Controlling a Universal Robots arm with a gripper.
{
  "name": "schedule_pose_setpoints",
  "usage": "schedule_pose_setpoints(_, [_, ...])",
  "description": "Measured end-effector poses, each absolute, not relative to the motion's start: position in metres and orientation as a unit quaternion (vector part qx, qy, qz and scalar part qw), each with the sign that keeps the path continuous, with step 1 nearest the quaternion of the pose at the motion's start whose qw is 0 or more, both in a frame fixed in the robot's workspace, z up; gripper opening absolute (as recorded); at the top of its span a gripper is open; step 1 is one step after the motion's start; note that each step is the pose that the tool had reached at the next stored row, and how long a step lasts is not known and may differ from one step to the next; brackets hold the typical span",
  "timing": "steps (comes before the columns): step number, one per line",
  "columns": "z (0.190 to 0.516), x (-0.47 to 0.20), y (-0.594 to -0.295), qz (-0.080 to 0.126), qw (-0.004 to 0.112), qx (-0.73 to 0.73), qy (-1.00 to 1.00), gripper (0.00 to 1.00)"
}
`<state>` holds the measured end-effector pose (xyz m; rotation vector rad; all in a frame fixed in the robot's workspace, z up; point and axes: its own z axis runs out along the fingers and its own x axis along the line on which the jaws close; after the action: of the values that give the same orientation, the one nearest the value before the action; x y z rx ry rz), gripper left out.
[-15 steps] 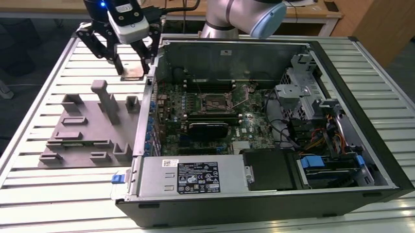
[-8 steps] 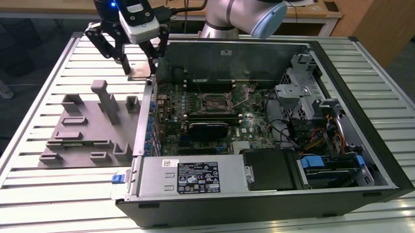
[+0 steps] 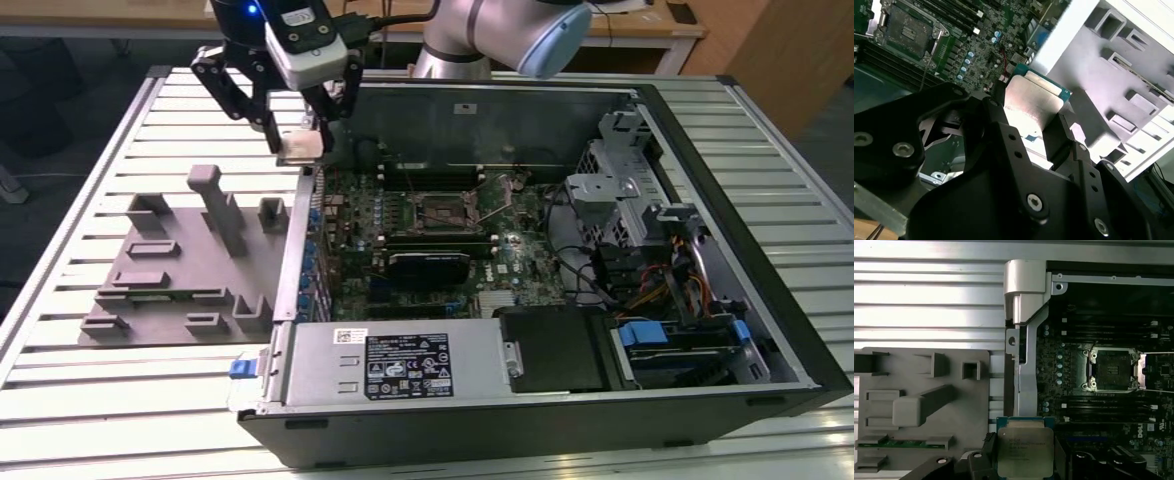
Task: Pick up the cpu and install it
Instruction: 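Pick up the cpu and move it towards the insertion slot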
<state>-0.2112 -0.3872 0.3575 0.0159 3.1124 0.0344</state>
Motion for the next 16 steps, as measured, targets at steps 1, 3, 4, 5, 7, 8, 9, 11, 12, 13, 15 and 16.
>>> schedule_pose_setpoints(1, [0.357, -0.21, -0.387, 0.011, 0.014, 0.005, 1.0, 0.54])
schedule_pose_setpoints(3, [0.357, -0.206, -0.387, 0.011, 0.014, 0.005, 1.0, 0.54])
schedule_pose_setpoints(4, [0.357, -0.205, -0.387, 0.011, 0.014, 0.005, 1.0, 0.54])
schedule_pose_setpoints(5, [0.357, -0.203, -0.387, 0.011, 0.014, 0.005, 1.0, 0.54])
schedule_pose_setpoints(7, [0.357, -0.2, -0.387, 0.011, 0.014, 0.005, 1.0, 0.54])
schedule_pose_setpoints(8, [0.357, -0.198, -0.387, 0.011, 0.014, 0.005, 1.0, 0.54])
schedule_pose_setpoints(9, [0.357, -0.196, -0.387, 0.011, 0.014, 0.005, 1.0, 0.54])
schedule_pose_setpoints(11, [0.357, -0.193, -0.386, 0.011, 0.014, 0.005, 1.0, 0.54])
schedule_pose_setpoints(12, [0.357, -0.191, -0.386, 0.011, 0.014, 0.005, 1.0, 0.54])
schedule_pose_setpoints(13, [0.357, -0.19, -0.386, 0.011, 0.014, 0.005, 1.0, 0.54])
schedule_pose_setpoints(15, [0.357, -0.186, -0.386, 0.011, 0.014, 0.005, 1.0, 0.54])
schedule_pose_setpoints(16, [0.357, -0.184, -0.386, 0.011, 0.014, 0.005, 1.0, 0.54])
